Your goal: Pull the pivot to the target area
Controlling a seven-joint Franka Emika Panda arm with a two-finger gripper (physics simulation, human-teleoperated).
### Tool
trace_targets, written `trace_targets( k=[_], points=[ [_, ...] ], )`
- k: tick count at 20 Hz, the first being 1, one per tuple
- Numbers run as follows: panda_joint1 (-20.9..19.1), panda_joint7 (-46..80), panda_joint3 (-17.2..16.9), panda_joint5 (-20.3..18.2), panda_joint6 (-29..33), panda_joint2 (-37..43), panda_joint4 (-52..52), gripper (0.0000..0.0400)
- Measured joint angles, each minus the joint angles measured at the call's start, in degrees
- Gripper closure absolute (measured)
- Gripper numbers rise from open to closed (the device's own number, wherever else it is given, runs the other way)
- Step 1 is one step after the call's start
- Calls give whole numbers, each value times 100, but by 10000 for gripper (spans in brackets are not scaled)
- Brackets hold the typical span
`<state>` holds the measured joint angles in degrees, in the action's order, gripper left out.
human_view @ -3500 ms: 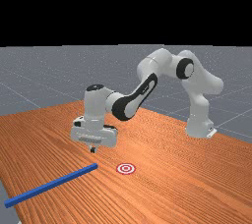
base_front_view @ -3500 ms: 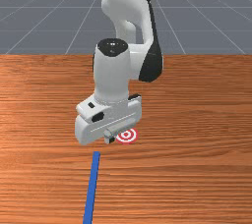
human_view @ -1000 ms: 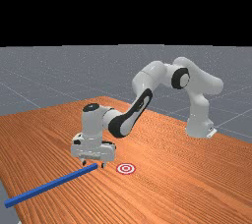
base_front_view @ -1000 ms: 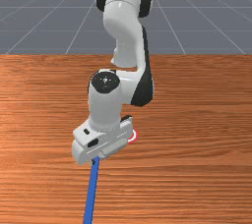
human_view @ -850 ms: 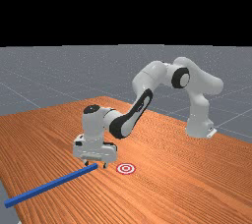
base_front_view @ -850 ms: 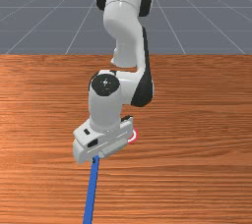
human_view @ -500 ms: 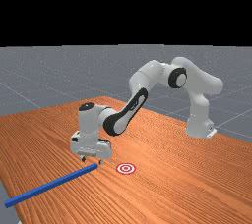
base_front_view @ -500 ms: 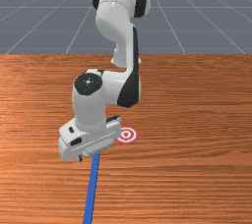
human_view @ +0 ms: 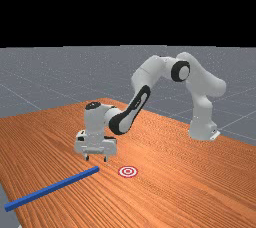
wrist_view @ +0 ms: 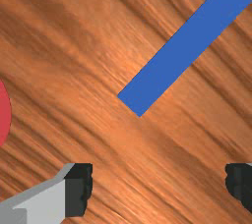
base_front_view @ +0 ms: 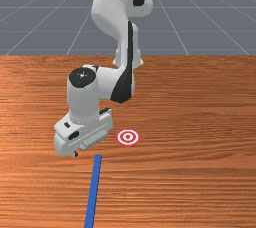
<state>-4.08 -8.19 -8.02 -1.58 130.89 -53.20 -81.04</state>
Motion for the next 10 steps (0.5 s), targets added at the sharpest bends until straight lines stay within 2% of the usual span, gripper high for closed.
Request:
trace_targets(
  k=[2, 3, 4, 5, 6, 9, 10],
  points=[
    [-71, 31, 9, -35, -732, -820, 1568, 0],
    [-60, 690, -82, -179, -1168, -1222, 2332, 0],
    [-220, 999, 76, -476, -1644, -1586, 3057, 0],
    [-200, 1051, 30, -430, -1691, -1676, 3212, 0],
    [-105, 1616, -150, -398, -1667, -1682, 3191, 0],
    [-260, 1924, -172, -471, -1947, -1976, 3761, 0],
    [-293, 1174, -129, -339, -1767, -1848, 3493, 0]
  ],
)
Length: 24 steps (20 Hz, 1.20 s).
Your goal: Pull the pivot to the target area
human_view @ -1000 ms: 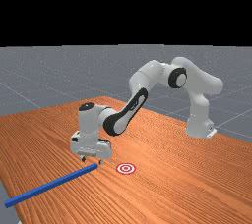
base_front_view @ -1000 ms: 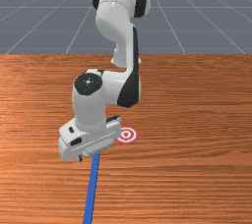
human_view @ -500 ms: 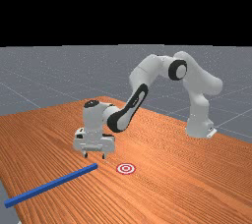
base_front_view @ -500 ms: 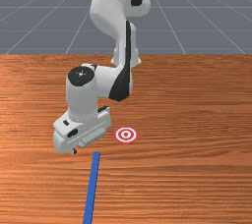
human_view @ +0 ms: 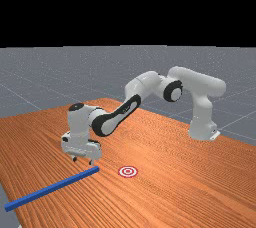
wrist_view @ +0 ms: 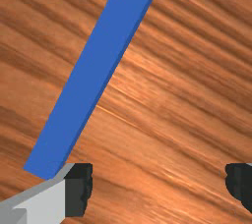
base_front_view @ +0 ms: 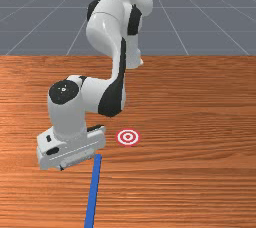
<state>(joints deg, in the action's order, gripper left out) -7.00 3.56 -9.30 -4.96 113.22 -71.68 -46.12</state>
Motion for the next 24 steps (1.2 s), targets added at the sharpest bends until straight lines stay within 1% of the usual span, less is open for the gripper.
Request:
trace_targets(
  k=[1, 2, 6, 7, 8, 9, 10, 14, 15, 16, 17, 18, 20, 21, 22, 24],
  points=[
    [-182, 168, -11, -44, -388, -423, 824, 0],
    [-207, -60, -10, -11, -285, -340, 637, 0],
    [-219, -60, -15, -11, -285, -344, 634, 0],
    [-198, -544, 31, 82, -98, -195, 336, 0],
    [-161, -580, 39, 96, -32, -125, 202, 0],
    [-143, -268, 12, 38, -146, -207, 374, 0],
    [-204, -161, 89, -77, -321, -325, 625, 0],
    [-178, -140, 62, -54, -253, -269, 508, 0],
    [-160, -113, 35, -28, -233, -264, 494, 0],
    [62, 197, -267, 247, 19, -131, 154, 0],
    [212, 414, -447, 411, 103, -93, 20, 0],
    [268, 463, -467, 432, 148, -48, -73, 0],
    [359, 522, -463, 436, 215, 40, -233, 0],
    [147, 4, -85, 144, 139, 68, -179, 0],
    [89, 63, 11, 12, -1, -1, -15, 0],
    [103, 70, 14, 12, 8, 11, -33, 0]
  ],
)
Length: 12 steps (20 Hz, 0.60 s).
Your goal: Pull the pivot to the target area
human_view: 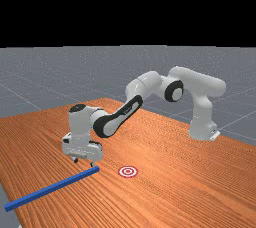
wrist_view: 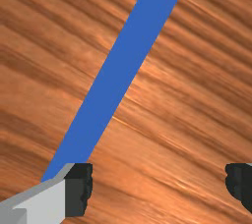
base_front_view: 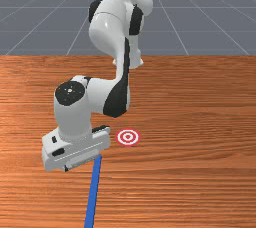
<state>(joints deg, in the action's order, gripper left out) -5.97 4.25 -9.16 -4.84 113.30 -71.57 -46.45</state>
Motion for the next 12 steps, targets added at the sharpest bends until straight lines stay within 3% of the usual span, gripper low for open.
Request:
trace_targets(
  k=[2, 3, 5, 6, 9, 12],
  points=[
    [-11, -11, 2, -2, -10, -12, 24, 0],
    [62, 50, -73, 55, 313, 181, -382, 0],
    [34, -68, -63, 95, 44, 40, -40, 0],
    [116, 161, -176, 166, 89, 62, -107, 0],
    [93, 16, -78, 101, 99, 104, -167, 0],
    [131, 61, -78, 62, 519, 385, -694, 0]
  ],
)
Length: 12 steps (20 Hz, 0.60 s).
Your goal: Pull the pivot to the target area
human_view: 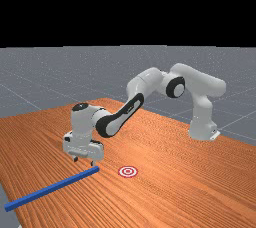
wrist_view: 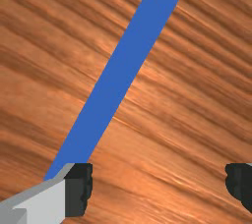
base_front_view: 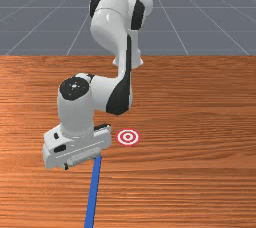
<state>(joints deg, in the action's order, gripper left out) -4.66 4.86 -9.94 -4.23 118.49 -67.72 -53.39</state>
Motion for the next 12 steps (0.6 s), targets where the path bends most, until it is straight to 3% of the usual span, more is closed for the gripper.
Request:
trace_targets(
  k=[3, 4, 6, 7, 8, 9, 10, 12],
  points=[
    [-13, -387, 36, 111, -251, -7, 160, 0],
    [238, 240, -268, 285, -23, 193, -298, 0],
    [879, 766, -829, 797, 1138, 1325, -2694, 0],
    [343, -649, -157, 460, 1897, 2192, -4088, 0],
    [468, -552, -324, 574, 2581, 2933, -5502, 0],
    [327, -543, -271, 246, 2950, 3552, -6613, 0],
    [387, -1344, -530, 1200, 3866, 4063, -7700, 0],
    [667, -860, -1131, 1600, 4449, 4689, -8971, 0]
  ],
)
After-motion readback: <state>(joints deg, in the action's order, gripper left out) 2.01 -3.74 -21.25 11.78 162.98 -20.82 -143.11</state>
